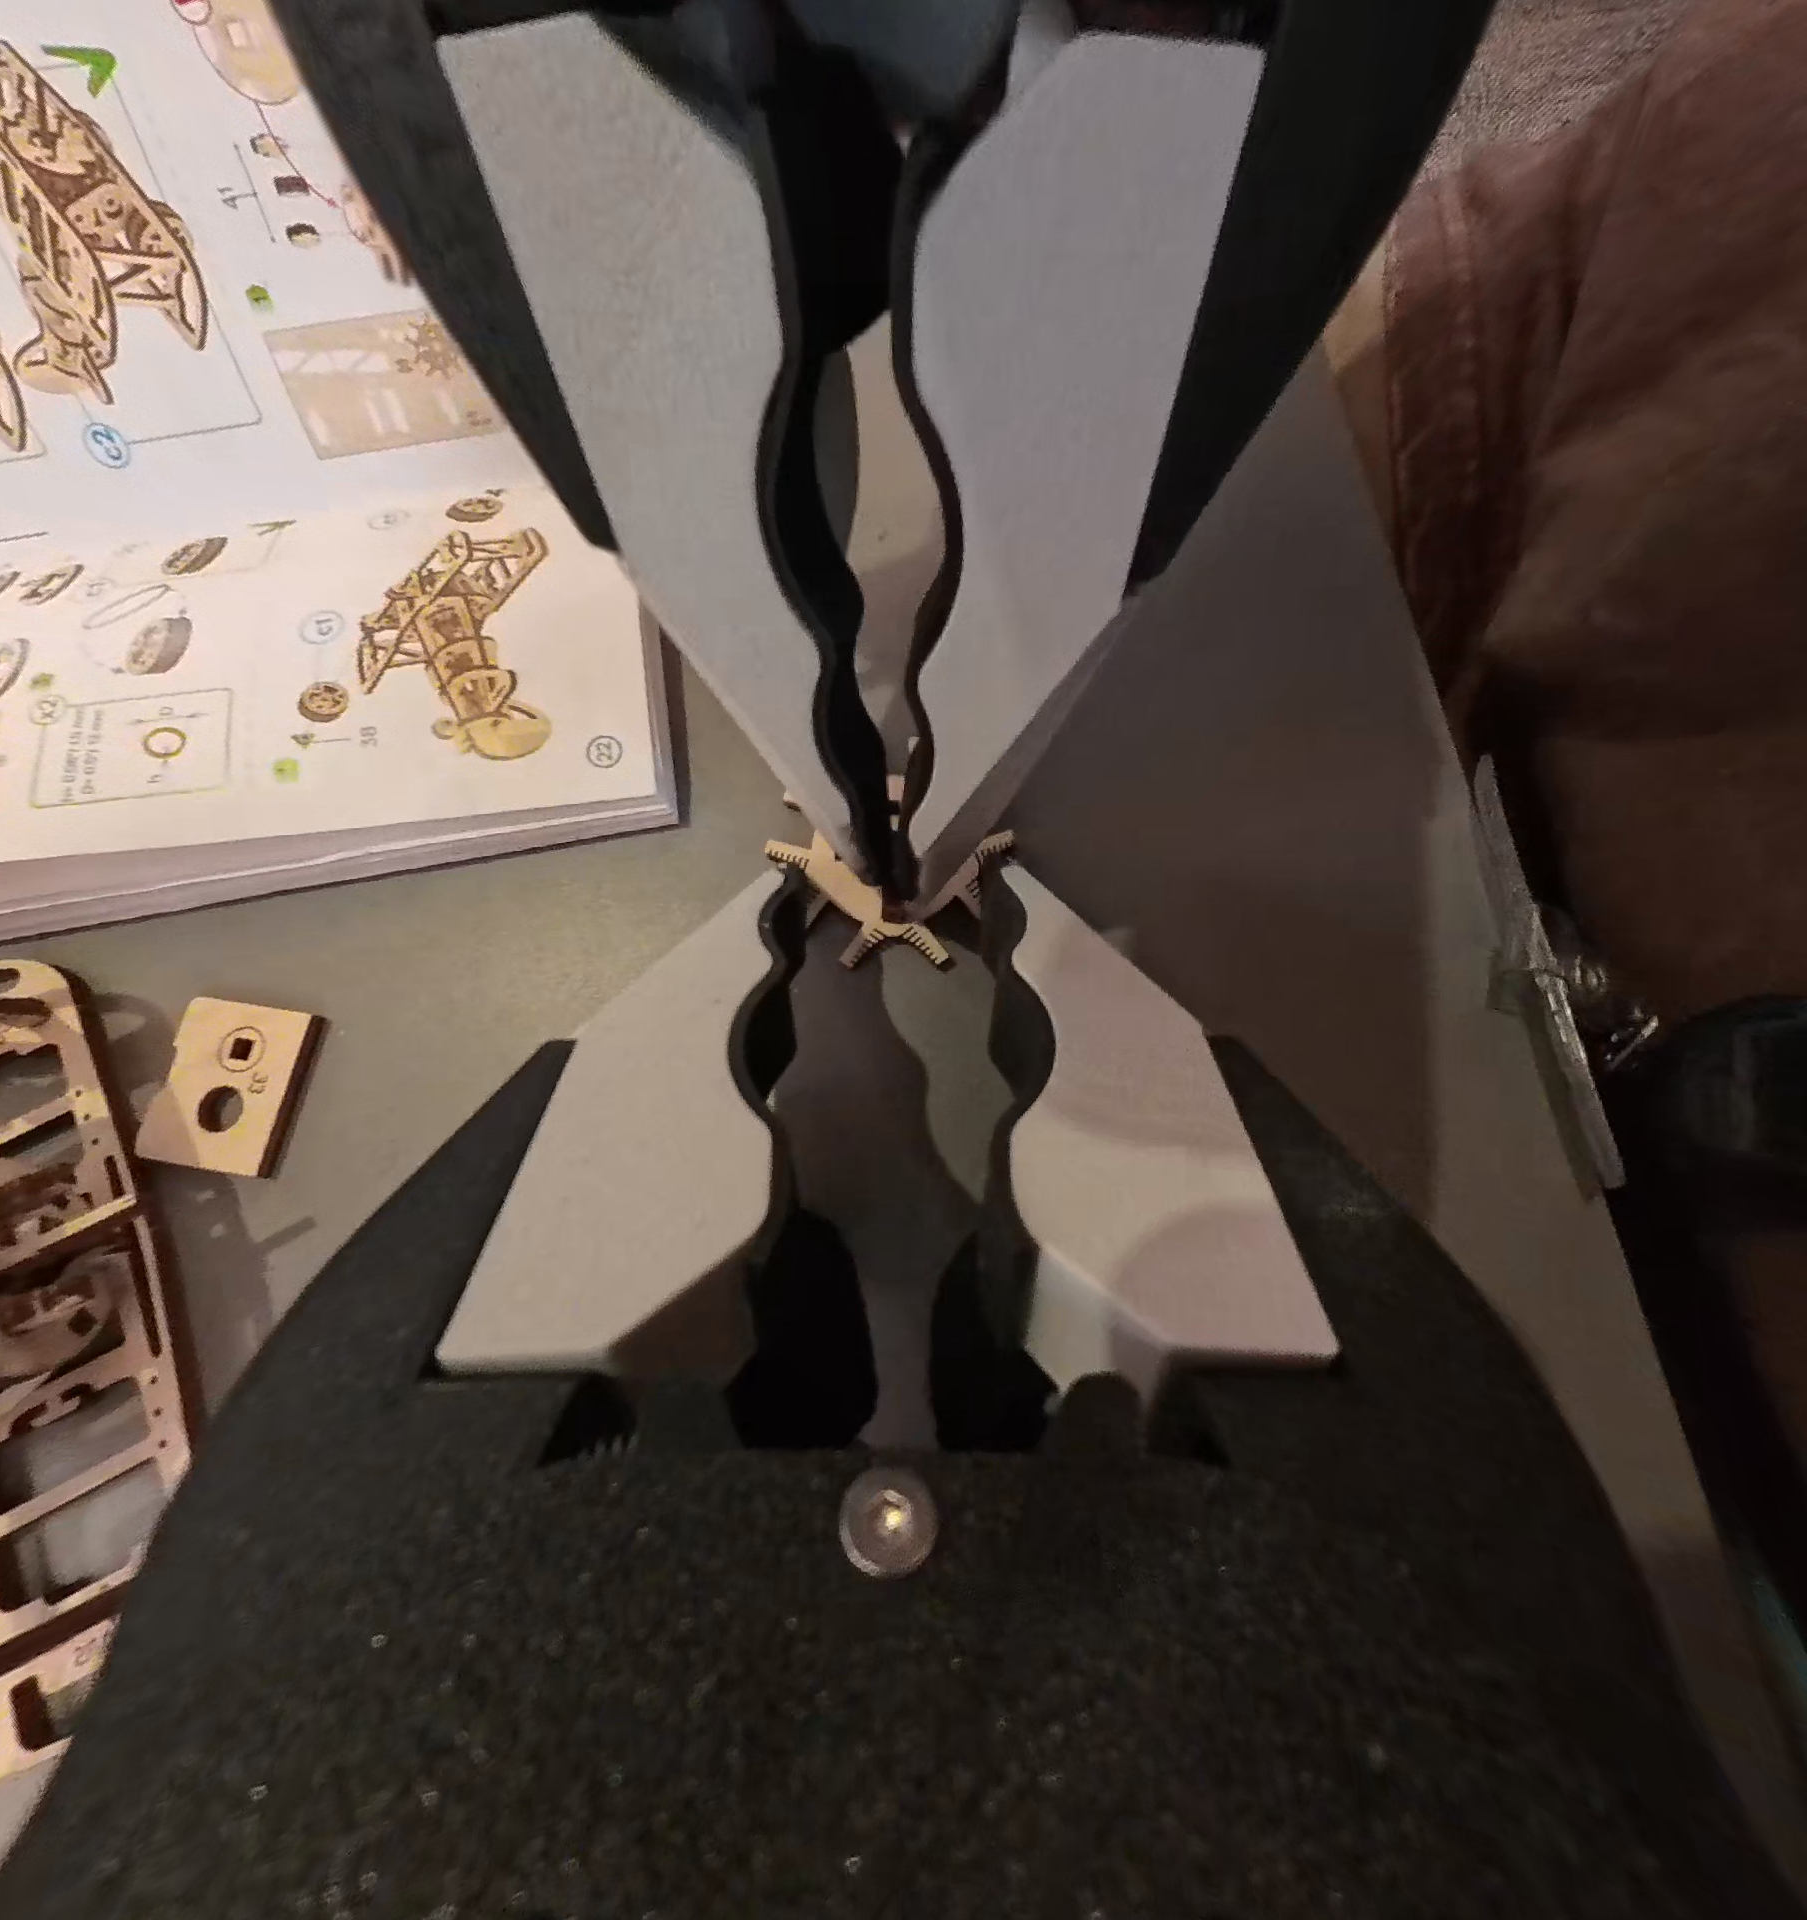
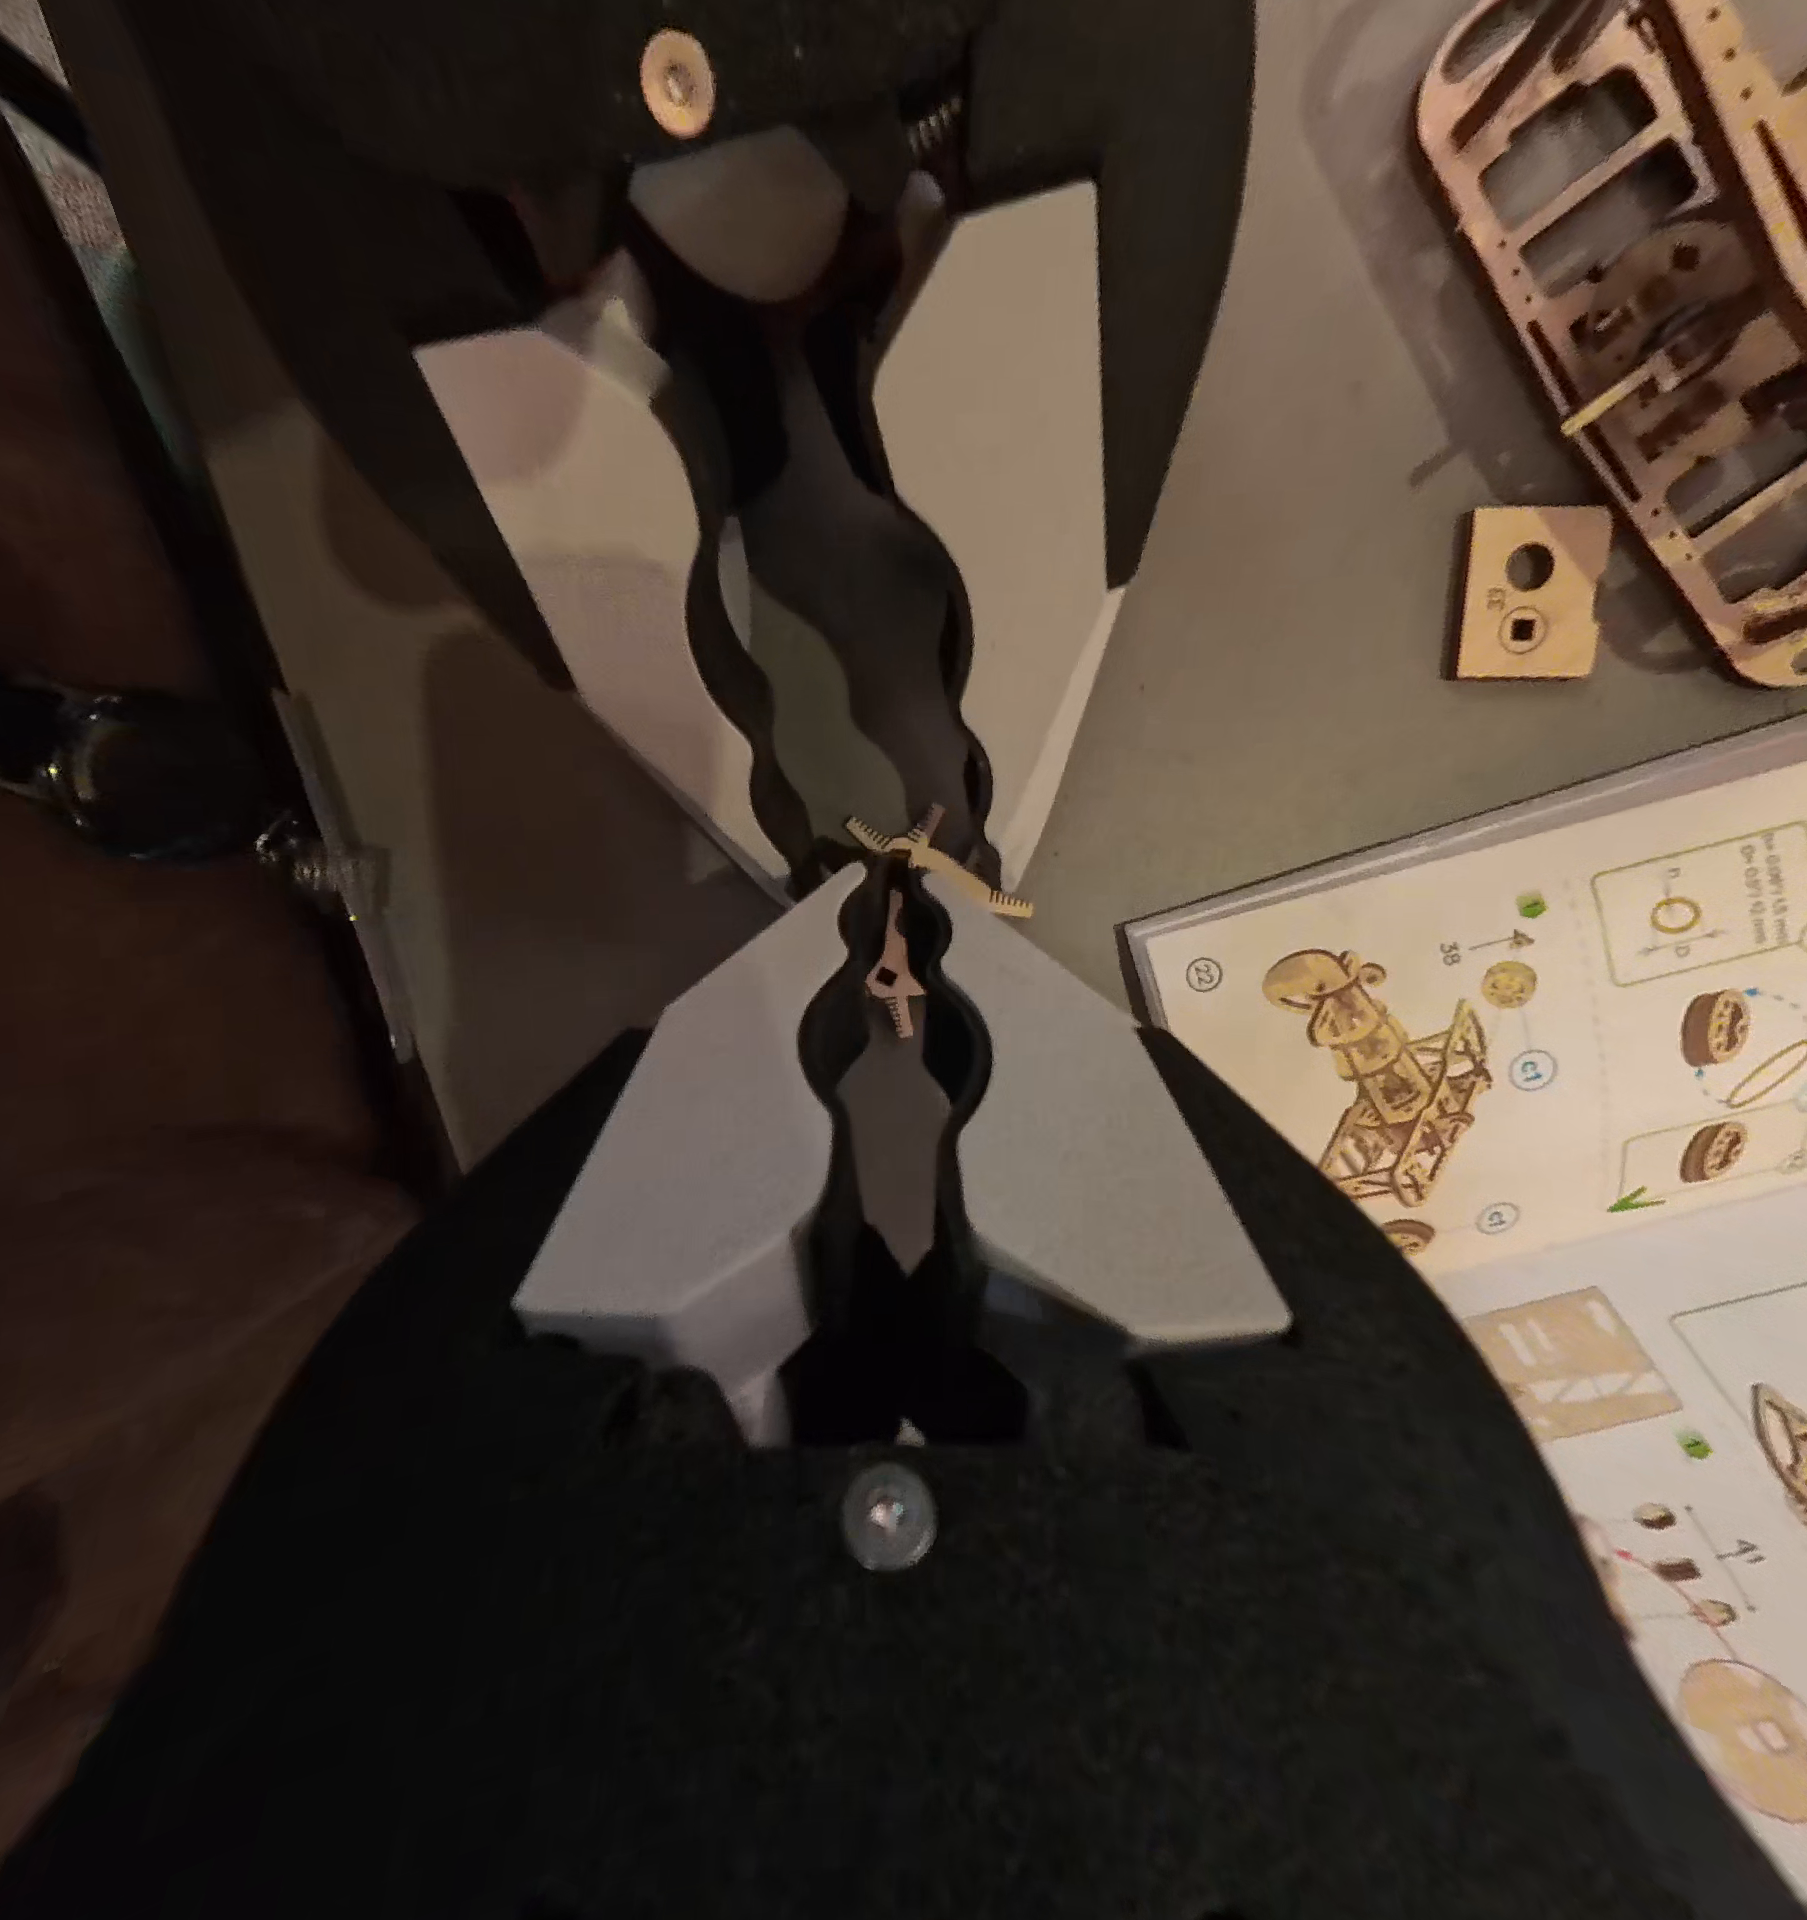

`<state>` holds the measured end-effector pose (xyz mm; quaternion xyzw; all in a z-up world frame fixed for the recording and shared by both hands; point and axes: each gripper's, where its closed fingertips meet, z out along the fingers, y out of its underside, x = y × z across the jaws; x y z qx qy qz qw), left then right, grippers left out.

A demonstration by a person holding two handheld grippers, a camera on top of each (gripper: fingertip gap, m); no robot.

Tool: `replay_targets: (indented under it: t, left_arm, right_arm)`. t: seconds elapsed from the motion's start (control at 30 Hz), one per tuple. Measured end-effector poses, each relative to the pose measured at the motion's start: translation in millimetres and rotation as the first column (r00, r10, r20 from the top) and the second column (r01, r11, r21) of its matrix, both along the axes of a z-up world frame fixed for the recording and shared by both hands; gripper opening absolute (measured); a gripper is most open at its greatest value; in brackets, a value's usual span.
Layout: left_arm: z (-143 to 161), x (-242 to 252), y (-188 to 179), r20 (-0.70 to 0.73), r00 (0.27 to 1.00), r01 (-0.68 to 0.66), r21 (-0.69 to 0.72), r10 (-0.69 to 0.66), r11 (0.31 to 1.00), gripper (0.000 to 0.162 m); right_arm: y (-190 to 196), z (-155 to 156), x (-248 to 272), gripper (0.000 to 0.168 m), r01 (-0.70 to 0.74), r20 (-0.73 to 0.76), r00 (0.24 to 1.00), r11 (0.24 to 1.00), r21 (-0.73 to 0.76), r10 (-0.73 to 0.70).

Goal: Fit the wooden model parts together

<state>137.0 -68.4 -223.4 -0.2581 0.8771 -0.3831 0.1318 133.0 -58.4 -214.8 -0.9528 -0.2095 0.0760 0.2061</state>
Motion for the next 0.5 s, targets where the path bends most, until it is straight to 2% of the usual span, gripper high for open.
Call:
replay_targets:
  t: [0.4,0.5]
  left_arm:
    - [-0.2,0.2,0.1,0.002,1.000,0.000,0.001,0.000,1.000,0.031]
    - [0.1,0.3,0.1,0.014,1.000,0.000,0.008,0.000,1.000,0.031]
  right_arm:
    - [-3.2,-3.3,-0.3,0.002,-0.087,-0.022,0.996,0.991,-0.101,0.085]
    - [-2.2,-6.1,-0.7,0.002,-0.117,-0.045,0.993,0.990,-0.083,0.113]
